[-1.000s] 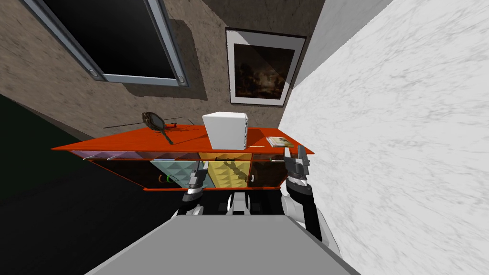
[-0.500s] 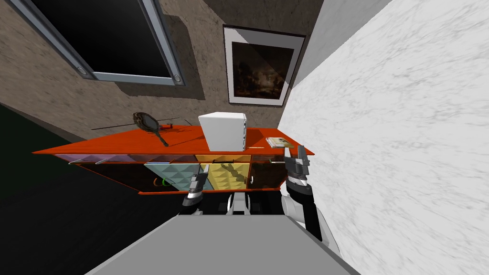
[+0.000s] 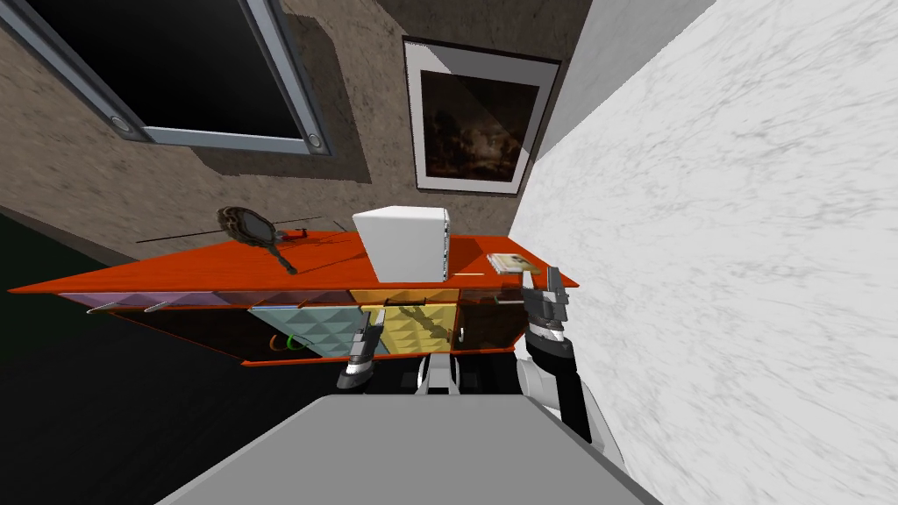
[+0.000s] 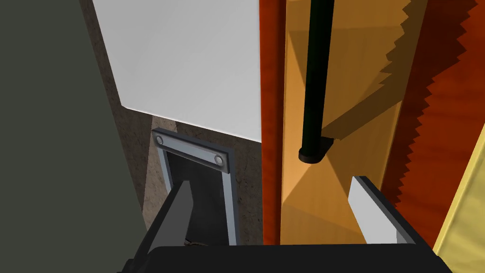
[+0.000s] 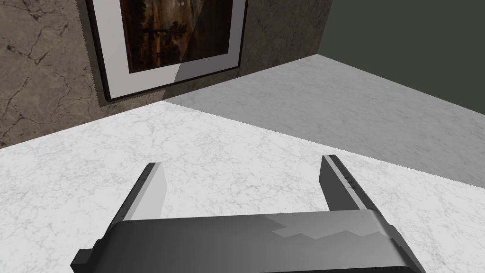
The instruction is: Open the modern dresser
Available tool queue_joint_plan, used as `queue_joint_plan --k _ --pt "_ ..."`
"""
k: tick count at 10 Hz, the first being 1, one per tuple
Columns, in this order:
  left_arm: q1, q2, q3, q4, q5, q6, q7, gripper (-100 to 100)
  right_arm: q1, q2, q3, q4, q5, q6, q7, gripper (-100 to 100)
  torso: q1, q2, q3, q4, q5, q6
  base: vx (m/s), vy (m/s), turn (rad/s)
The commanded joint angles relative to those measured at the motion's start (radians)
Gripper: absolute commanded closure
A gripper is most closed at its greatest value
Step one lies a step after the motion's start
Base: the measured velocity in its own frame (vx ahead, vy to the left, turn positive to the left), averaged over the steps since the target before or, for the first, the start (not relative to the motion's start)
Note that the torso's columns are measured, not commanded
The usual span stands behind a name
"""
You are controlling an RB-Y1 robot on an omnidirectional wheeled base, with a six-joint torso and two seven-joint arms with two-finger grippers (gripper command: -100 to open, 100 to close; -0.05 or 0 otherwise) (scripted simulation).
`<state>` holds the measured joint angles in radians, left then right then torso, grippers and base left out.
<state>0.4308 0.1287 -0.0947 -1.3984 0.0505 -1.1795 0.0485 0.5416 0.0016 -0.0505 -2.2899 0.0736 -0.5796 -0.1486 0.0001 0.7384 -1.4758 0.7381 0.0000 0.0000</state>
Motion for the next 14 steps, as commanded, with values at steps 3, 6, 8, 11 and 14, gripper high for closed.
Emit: queue_joint_plan --k 3,6,8,11,14 --pt "-0.007 -0.045 -0.010 0.126 -0.005 -0.094 -0.004 -100 0.000 0.000 0.000 0.000 0.000 0.000 0.000 0 0.000 0.000 0.000 0.000 0.000 0.000 0.050 -0.009 -0.029" --pt "-0.011 -0.075 -0.012 0.166 -0.007 -0.120 -0.005 -100 0.000 0.000 0.000 0.000 0.000 0.000 0.000 0 0.000 0.000 0.000 0.000 0.000 0.000 0.035 -0.008 -0.017" --pt "-0.028 -0.076 -0.008 0.131 -0.005 -0.071 -0.005 -100 0.000 0.000 0.000 0.000 0.000 0.000 0.000 0 0.000 0.001 0.001 0.000 0.000 0.000 -0.007 -0.005 0.010" --pt "-0.045 -0.074 -0.003 0.094 -0.003 -0.018 -0.005 -100 0.000 0.000 0.000 0.000 0.000 0.000 0.000 0 0.000 0.000 0.000 0.000 0.000 0.000 -0.016 -0.003 0.007" --pt "-0.036 -0.075 -0.005 0.112 -0.004 -0.044 -0.005 100 0.000 0.000 0.000 0.000 0.000 0.000 0.000 0 0.000 -0.001 0.000 0.000 0.000 0.000 -0.004 -0.001 -0.002"
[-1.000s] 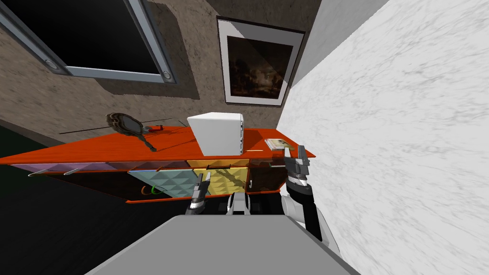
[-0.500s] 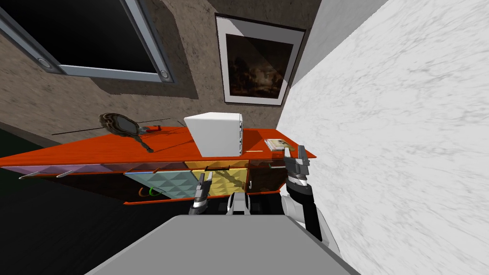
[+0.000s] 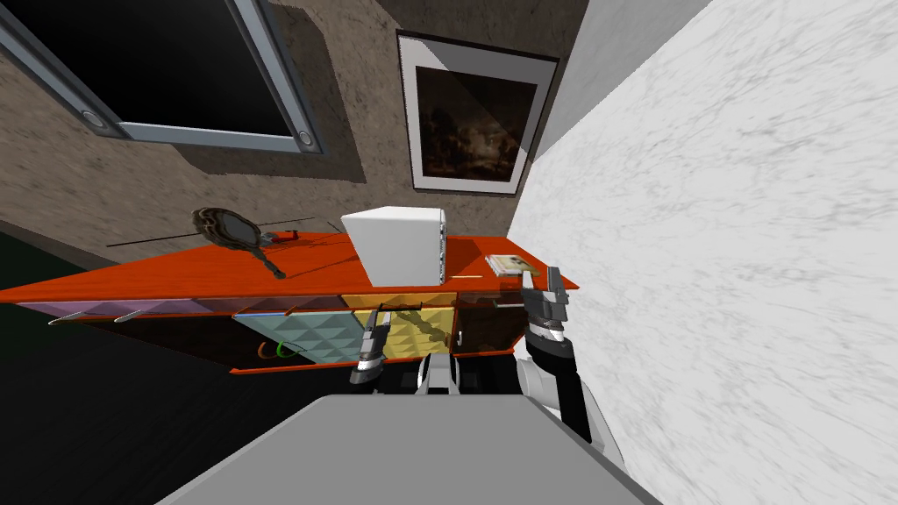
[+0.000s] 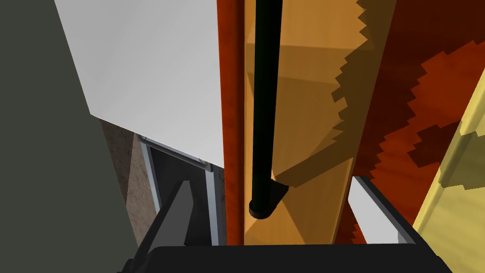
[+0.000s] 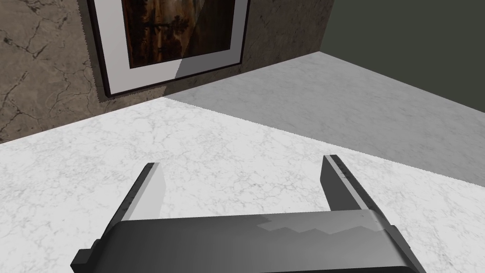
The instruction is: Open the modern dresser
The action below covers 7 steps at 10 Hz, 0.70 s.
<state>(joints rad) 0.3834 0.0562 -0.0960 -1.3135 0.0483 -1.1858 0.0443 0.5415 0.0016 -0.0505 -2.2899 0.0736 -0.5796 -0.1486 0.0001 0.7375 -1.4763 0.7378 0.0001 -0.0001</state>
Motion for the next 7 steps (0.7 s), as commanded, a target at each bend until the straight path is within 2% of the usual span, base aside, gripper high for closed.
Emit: queue_joint_plan --k 1,5,6,7 --pt "0.015 -0.003 -0.005 0.037 -0.002 -0.051 -0.001 100 0.000 0.000 0.000 0.000 0.000 0.000 0.000 0 0.000 0.000 0.000 0.000 0.000 0.000 0.017 0.004 -0.010" --pt "0.037 -0.005 -0.011 0.083 -0.004 -0.118 -0.001 100 0.000 0.000 0.000 0.000 0.000 0.000 0.000 0 0.000 0.001 0.000 0.000 0.000 0.000 0.014 0.004 -0.006" --pt "0.034 -0.004 -0.010 0.075 -0.004 -0.105 -0.001 100 0.000 0.000 0.000 0.000 0.000 0.000 0.000 0 0.000 0.001 0.000 0.000 0.000 0.000 0.000 0.000 0.000" --pt "0.034 0.032 -0.010 0.072 -0.004 -0.106 -0.001 -100 0.000 0.000 0.000 0.000 0.000 0.000 0.000 0 0.000 0.001 0.001 0.000 0.000 0.000 -0.002 -0.015 0.000"
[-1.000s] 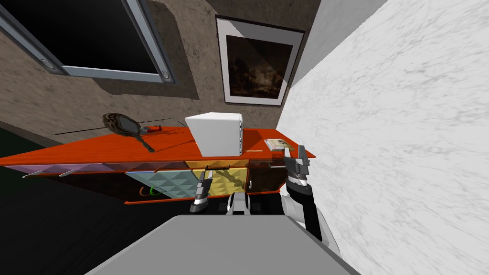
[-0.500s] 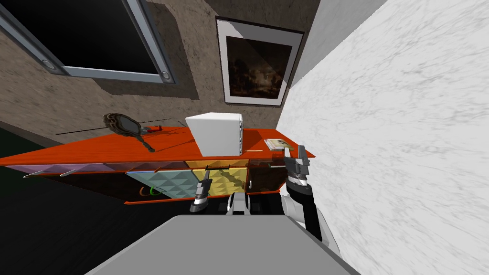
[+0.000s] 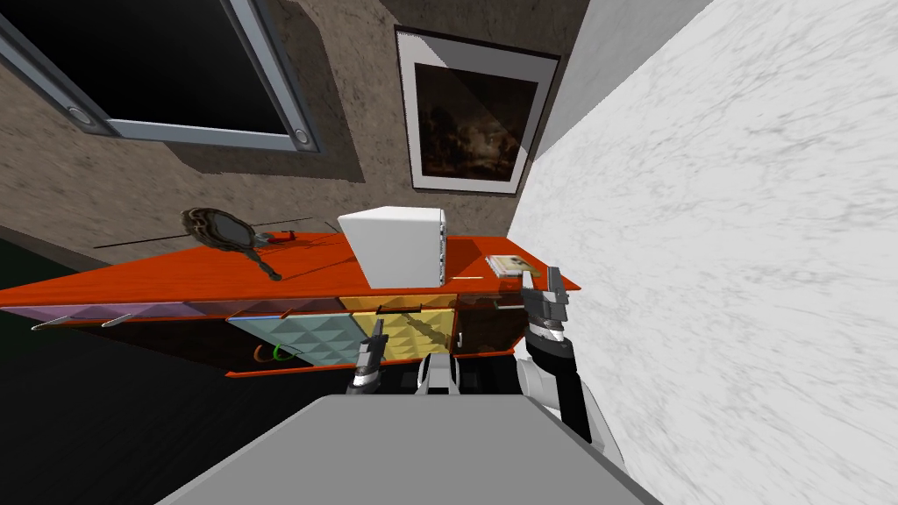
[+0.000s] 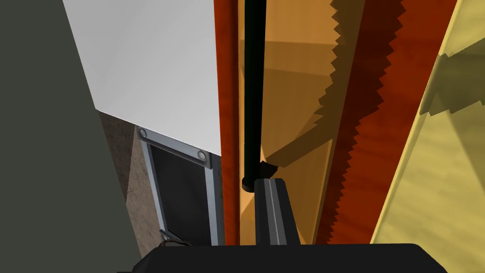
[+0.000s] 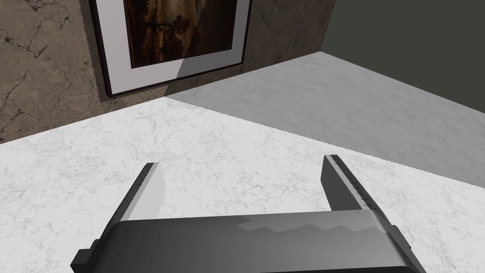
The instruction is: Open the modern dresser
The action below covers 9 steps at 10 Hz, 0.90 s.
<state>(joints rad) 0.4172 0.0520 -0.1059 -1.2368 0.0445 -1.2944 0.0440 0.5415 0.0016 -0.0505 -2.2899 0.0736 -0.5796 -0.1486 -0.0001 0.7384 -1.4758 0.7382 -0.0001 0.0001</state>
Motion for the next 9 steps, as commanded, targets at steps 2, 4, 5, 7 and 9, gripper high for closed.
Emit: queue_joint_plan --k 2,4,5,7,9 --pt "0.001 0.073 -0.002 -0.016 0.001 0.009 -0.002 -100 0.000 0.000 0.000 0.000 0.000 0.000 0.000 0 -0.001 0.000 0.000 0.000 0.000 0.000 -0.005 -0.044 0.003" --pt "0.000 0.076 -0.006 -0.049 0.002 0.036 -0.008 -100 0.000 0.000 0.000 0.000 0.000 0.000 0.000 0 -0.004 -0.001 0.000 0.000 -0.001 0.000 -0.004 -0.140 0.010" --pt "0.000 0.087 -0.008 -0.062 0.003 0.049 -0.010 -100 0.000 0.000 0.000 0.000 0.000 0.000 0.000 0 -0.005 -0.001 0.000 0.000 -0.001 0.000 -0.027 -0.166 0.010" --pt "-0.001 0.025 -0.010 -0.074 0.003 0.065 -0.012 -100 0.000 0.000 0.000 0.000 0.000 0.000 0.000 0 0.000 0.001 0.001 0.000 0.000 0.000 -0.028 -0.135 0.006" --pt "-0.002 -0.022 -0.010 -0.077 0.003 0.070 -0.013 -100 0.000 0.000 0.000 0.000 0.000 0.000 0.000 0 0.005 -0.002 -0.001 -0.001 0.001 0.000 0.001 -0.038 0.000"
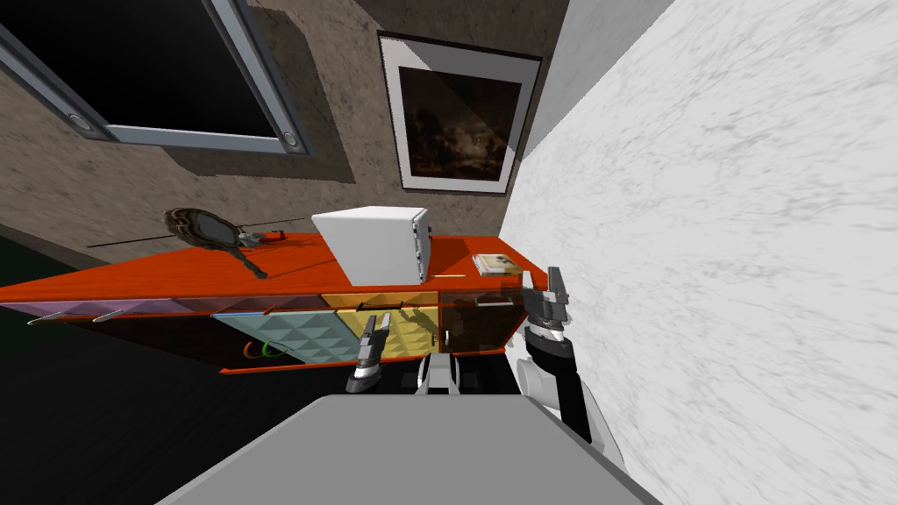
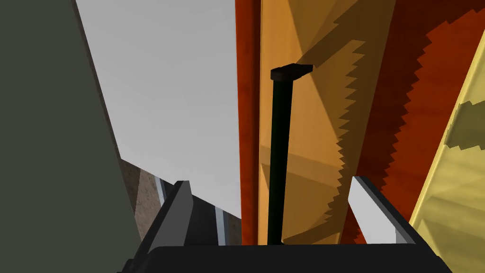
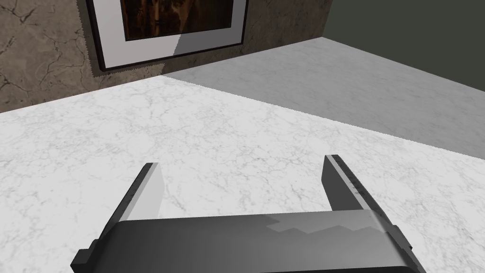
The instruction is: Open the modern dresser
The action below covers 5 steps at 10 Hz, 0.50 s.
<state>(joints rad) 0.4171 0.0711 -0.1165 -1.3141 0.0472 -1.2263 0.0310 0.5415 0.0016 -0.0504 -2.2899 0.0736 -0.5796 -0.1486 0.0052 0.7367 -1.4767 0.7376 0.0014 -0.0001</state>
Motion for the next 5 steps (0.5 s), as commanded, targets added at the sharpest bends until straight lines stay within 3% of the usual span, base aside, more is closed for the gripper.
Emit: queue_joint_plan --k 1,5 --pt "-0.002 -0.025 0.000 0.003 0.000 0.000 0.000 -100 0.000 0.000 0.000 0.000 0.000 0.000 0.000 0 -0.001 0.000 0.000 0.000 0.000 0.000 0.002 -0.007 -0.001" --pt "-0.035 -0.027 0.008 -0.057 0.002 0.090 -0.004 -100 0.000 0.000 0.000 0.000 0.000 0.000 0.000 0 -0.006 0.002 0.001 0.001 -0.002 0.000 -0.012 -0.003 0.011"
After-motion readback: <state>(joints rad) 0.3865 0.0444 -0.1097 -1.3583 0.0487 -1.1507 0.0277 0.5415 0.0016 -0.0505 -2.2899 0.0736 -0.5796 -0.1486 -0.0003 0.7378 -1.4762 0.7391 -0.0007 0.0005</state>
